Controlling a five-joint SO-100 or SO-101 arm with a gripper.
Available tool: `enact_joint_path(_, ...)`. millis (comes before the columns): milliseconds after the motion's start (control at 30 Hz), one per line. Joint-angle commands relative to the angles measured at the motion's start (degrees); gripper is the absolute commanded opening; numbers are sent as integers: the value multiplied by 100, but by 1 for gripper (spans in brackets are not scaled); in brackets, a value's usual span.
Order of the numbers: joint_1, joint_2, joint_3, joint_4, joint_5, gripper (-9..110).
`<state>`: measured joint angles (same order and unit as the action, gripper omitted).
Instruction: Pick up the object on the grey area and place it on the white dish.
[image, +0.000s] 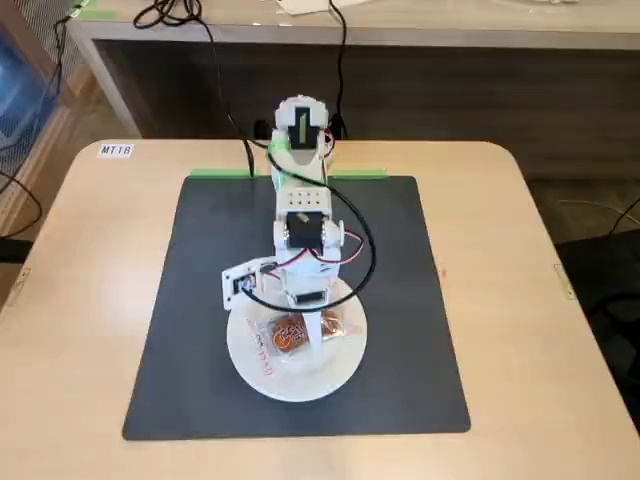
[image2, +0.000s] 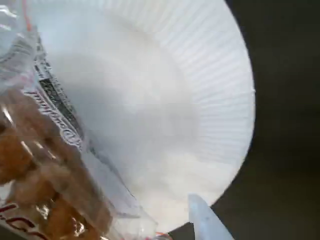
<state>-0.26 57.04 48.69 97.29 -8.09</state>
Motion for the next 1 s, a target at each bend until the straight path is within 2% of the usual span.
enact_joint_path(0, 53, 1441, 475, 9, 44, 51)
enact_joint_path(133, 79, 2127, 396, -9, 44, 50)
enact_joint_path(200, 141, 2593, 404, -9, 141, 44)
enact_joint_path(467, 167, 4535, 1301, -26, 554, 0)
enact_joint_path(600, 0, 5766, 2654, -439, 589, 0)
enact_joint_path(733, 62, 7831, 5080, -1863, 598, 0)
enact_joint_path(967, 141, 9870, 8077, -3094, 457, 0)
